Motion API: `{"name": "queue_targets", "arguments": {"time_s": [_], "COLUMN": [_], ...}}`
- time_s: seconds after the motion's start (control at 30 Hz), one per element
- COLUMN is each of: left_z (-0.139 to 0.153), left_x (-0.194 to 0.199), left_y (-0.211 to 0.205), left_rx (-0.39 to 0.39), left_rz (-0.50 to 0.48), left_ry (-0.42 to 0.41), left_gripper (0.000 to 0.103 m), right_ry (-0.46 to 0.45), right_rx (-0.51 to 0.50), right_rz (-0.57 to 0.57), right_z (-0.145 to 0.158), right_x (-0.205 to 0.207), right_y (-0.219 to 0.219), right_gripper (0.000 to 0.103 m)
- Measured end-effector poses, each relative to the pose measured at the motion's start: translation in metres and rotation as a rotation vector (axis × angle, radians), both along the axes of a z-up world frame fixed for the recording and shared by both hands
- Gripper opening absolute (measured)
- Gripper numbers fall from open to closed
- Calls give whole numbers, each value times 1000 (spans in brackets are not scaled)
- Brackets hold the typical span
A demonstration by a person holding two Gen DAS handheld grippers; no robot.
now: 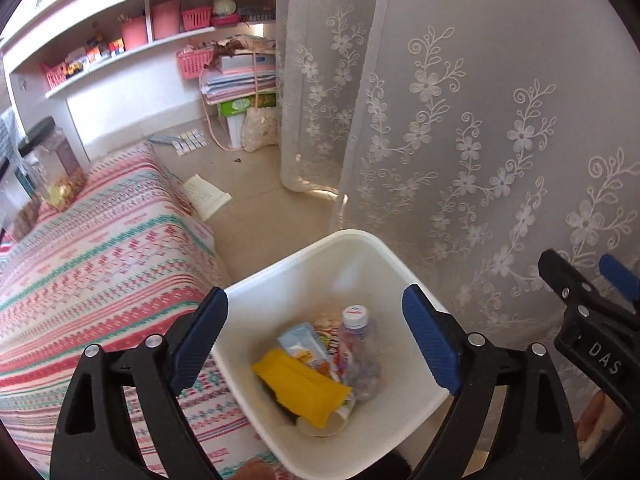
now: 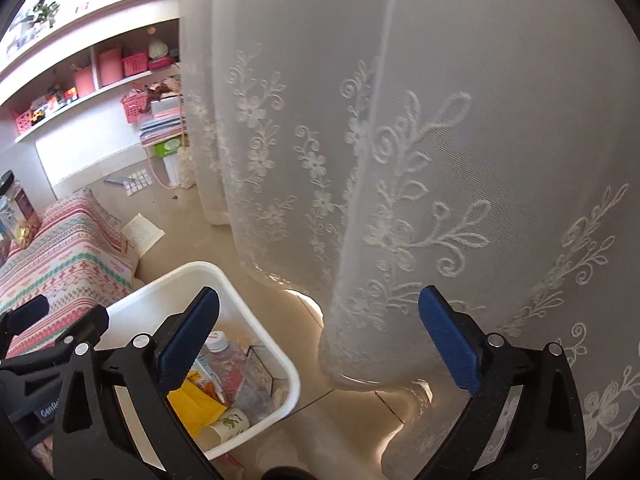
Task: Collect trash
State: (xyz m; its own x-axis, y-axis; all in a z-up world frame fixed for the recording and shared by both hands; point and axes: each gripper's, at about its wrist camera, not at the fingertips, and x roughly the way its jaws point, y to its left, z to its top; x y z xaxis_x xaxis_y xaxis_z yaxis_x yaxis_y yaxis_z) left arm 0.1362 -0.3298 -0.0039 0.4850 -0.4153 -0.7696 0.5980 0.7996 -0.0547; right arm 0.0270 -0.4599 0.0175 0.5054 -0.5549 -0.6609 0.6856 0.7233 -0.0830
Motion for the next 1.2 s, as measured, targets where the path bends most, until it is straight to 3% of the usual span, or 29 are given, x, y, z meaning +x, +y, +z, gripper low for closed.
{"name": "queue_targets", "arguments": {"time_s": [0.13, 0.5, 0.83, 1.2], "left_z": [11, 49, 56, 58], "left_x": [-3, -13, -32, -34], "left_y": [16, 94, 157, 192], "left_rx": [11, 21, 32, 14], "left_rz": [24, 175, 258, 312], "left_ry": [-72, -206, -231, -221], "left_gripper": [91, 96, 96, 96], "right_ry": [-7, -58, -144, -214], "right_rx": [-31, 2, 40, -94], "right_rz": [7, 103, 160, 254], "right_z": [5, 11, 22, 28], "right_x": [1, -1, -1, 5], "right_y": [16, 76, 120, 159], "right_gripper": [96, 96, 96, 96]}}
